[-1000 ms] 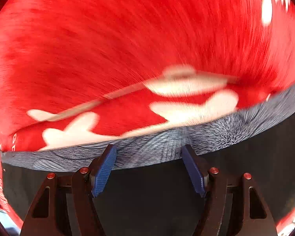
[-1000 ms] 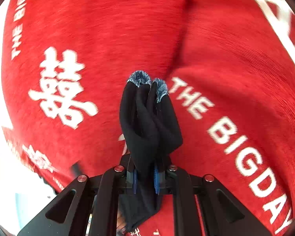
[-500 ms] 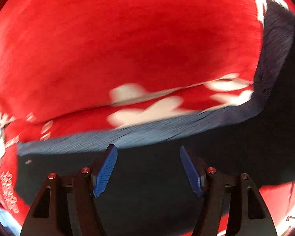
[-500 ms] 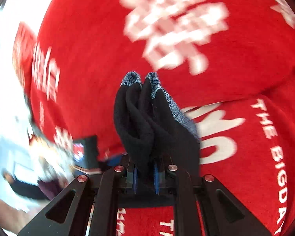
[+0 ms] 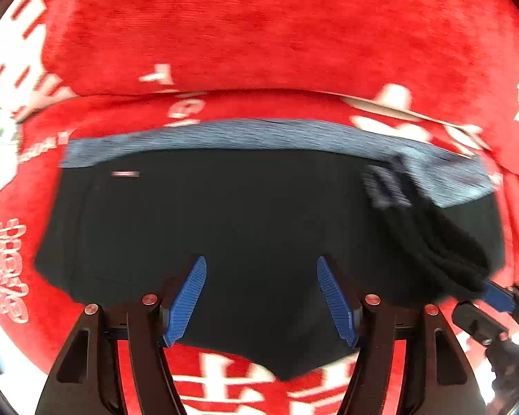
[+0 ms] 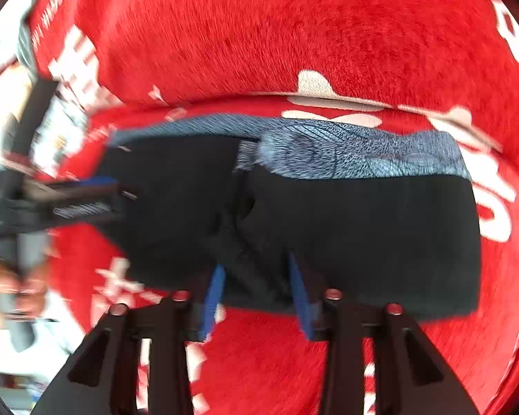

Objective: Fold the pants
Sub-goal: 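Fold the leg ends with the right gripper over toward the waistband held by the left gripper, then open the right gripper and withdraw both grippers from the folded pants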

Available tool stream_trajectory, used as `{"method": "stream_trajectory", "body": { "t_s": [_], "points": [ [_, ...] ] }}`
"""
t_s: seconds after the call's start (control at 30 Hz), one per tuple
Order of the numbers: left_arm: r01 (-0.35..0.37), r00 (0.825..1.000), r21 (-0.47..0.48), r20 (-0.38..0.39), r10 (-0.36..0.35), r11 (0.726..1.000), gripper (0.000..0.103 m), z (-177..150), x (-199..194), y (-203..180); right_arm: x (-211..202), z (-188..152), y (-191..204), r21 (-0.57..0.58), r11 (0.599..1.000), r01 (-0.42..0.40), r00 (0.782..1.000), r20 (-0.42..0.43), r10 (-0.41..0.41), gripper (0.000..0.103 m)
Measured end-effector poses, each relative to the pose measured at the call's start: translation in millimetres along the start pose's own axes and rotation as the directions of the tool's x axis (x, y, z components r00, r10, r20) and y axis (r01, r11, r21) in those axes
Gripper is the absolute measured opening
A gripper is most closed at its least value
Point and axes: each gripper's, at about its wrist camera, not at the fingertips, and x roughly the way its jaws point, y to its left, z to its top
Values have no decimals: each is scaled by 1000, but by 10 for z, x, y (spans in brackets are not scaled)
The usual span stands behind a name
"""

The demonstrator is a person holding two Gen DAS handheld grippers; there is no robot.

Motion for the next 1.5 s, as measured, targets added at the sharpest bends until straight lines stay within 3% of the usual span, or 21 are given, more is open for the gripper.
{"method": "stream_trajectory", "body": {
  "t_s": [0.07,0.1,0.17,0.23,0.4,0.47,0.5,0.63,0.7,0.8,0.87,0.9,1.03,1.1,1.17,1.23,1.27,1.3,1.33,1.4,1.5],
  "points": [
    [104,995,14,-14,-103,995,68,-2,-28,-137,-133,-86,-391,227,967,-119,993,27,116,46],
    [172,985,17,-21,-171,985,68,1,-72,-261,-152,-157,-620,347,924,-161,987,41,157,46],
    [303,951,2,-59,-302,953,74,13,-27,-414,-142,-293,-938,508,829,-234,972,87,220,47],
    [379,921,-7,-94,-378,925,82,16,25,-559,-84,-420,-1133,602,752,-268,961,117,249,48],
    [383,913,-18,-144,-381,924,82,23,97,-857,84,-500,-1324,691,648,-321,944,181,276,45],
    [346,928,-11,-144,-344,938,75,10,78,-905,145,-430,-1351,717,614,-331,939,189,286,6],
    [328,936,0,-138,-325,945,71,19,95,-918,144,-403,-1336,721,604,-339,936,198,290,5],
    [289,957,74,-50,-285,955,71,-17,-151,-831,137,-289,-1099,656,698,-288,955,146,257,5],
    [299,953,92,-65,-294,950,71,-14,-173,-807,247,-335,-1092,665,698,-265,960,114,255,5],
    [344,936,90,-115,-333,935,71,28,-41,-883,298,-392,-1129,686,660,-308,947,155,281,5],
    [348,933,97,-130,-335,932,58,48,49,-967,260,-384,-1147,687,645,-335,937,174,302,7],
    [354,930,100,-143,-339,930,46,57,85,-1007,223,-365,-1151,683,652,-331,939,168,300,7],
    [299,951,118,-113,-286,947,36,19,51,-1010,90,-266,-985,595,751,-286,954,103,282,5],
    [246,966,105,-106,-235,964,36,-49,19,-872,274,-236,-799,544,812,-209,968,-3,251,4],
    [204,975,54,-105,-197,978,36,-87,-33,-686,390,-244,-677,527,831,-180,969,-48,240,4],
    [188,979,-27,-76,-190,982,38,-107,-171,-386,365,-203,-536,501,838,-215,963,-35,268,7],
    [184,980,-54,-60,-187,981,44,-116,-223,-273,341,-183,-441,481,845,-233,956,-45,289,8],
    [171,984,-92,-36,-175,981,67,-129,-302,-124,324,-170,-392,466,853,-233,954,-58,293,15],
    [159,987,-131,0,-160,979,76,-151,-397,33,290,-151,-329,443,867,-230,953,-77,292,30],
    [152,988,-172,38,-148,973,76,-193,-537,261,189,-124,-225,400,886,-233,951,-95,293,58],
    [120,993,-211,45,-113,970,79,-297,-673,563,42,-93,-121,366,905,-219,957,-101,273,63]
  ]
}}
